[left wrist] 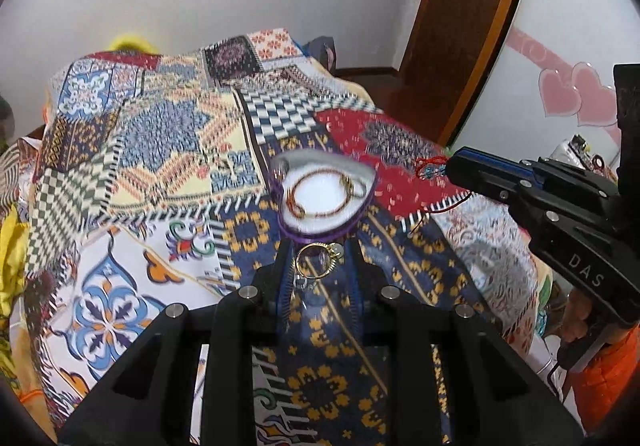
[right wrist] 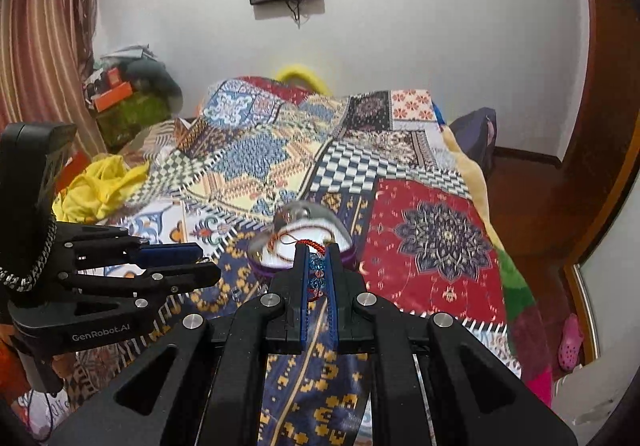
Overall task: Organize jewelry
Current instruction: 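Release the earring and bracelet into the purple heart tin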
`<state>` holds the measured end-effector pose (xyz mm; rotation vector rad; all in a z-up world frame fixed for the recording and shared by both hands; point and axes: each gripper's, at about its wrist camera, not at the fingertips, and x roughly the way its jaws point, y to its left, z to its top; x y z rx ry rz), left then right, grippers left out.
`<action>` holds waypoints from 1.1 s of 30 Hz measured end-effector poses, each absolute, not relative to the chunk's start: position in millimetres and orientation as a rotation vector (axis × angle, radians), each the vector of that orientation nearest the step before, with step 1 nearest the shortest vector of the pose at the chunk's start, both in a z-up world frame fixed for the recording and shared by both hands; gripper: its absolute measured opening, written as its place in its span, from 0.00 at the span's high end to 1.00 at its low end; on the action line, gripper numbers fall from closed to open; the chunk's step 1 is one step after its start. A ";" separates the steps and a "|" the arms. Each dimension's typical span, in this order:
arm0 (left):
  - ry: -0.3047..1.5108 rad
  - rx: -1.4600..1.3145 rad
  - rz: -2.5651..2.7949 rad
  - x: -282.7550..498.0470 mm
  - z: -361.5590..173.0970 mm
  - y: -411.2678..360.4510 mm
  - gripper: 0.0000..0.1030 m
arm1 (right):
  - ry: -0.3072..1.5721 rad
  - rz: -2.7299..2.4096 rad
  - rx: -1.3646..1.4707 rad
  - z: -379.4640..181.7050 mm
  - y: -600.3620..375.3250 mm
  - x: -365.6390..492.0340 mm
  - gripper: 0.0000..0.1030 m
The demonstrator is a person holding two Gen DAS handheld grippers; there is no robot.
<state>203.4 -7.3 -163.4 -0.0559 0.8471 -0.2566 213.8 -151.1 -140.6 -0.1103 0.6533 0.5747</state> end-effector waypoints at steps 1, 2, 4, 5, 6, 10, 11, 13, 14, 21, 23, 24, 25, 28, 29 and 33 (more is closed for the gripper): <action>0.839 -0.058 -0.256 204.8 -160.8 -6.6 0.77 | 0.645 0.577 -0.107 -137.6 -150.0 215.0 0.93; 0.834 -0.060 -0.255 207.0 -159.1 -6.4 0.77 | 0.640 0.579 -0.106 -135.9 -149.4 215.9 0.93; 0.824 -0.062 -0.254 210.9 -155.5 -5.5 0.77 | 0.628 0.582 -0.103 -131.7 -147.4 219.0 0.93; 0.821 -0.062 -0.253 211.9 -154.2 -5.2 0.77 | 0.621 0.584 -0.101 -129.6 -146.1 220.8 0.94; 0.818 -0.063 -0.254 213.2 -153.3 -4.6 0.77 | 0.615 0.585 -0.099 -128.3 -145.6 222.3 0.93; 0.806 -0.062 -0.252 222.0 -151.2 -3.2 0.77 | 0.597 0.592 -0.092 -122.9 -140.7 230.9 0.93; 0.804 -0.063 -0.252 224.1 -151.3 -2.6 0.77 | 0.594 0.593 -0.092 -122.1 -138.4 234.3 0.93; 0.802 -0.066 -0.253 228.3 -151.2 -1.5 0.77 | 0.589 0.595 -0.092 -121.2 -135.7 238.6 0.94; 0.801 -0.067 -0.253 230.5 -151.2 -0.9 0.77 | 0.589 0.597 -0.092 -121.9 -135.5 240.2 0.93; 0.809 -0.072 -0.257 246.8 -158.8 1.4 0.77 | 0.605 0.616 -0.082 -128.5 -126.3 255.1 0.93; 0.819 -0.074 -0.260 252.3 -163.4 1.9 0.77 | 0.619 0.620 -0.079 -132.5 -123.6 260.0 0.93; 0.824 -0.075 -0.261 254.3 -165.5 2.1 0.77 | 0.628 0.623 -0.078 -135.0 -122.5 263.0 0.93; 0.830 -0.078 -0.263 256.8 -168.0 2.3 0.77 | 0.640 0.627 -0.076 -138.2 -121.0 266.2 0.93; 0.851 -0.083 -0.267 263.3 -175.6 2.8 0.77 | 0.677 0.637 -0.071 -145.7 -118.8 274.4 0.93; 0.856 -0.087 -0.271 264.7 -177.6 3.1 0.77 | 0.694 0.643 -0.068 -149.3 -118.3 277.8 0.93; 0.878 -0.097 -0.285 270.1 -185.5 2.2 0.77 | 0.743 0.655 -0.071 -158.4 -117.0 287.0 0.93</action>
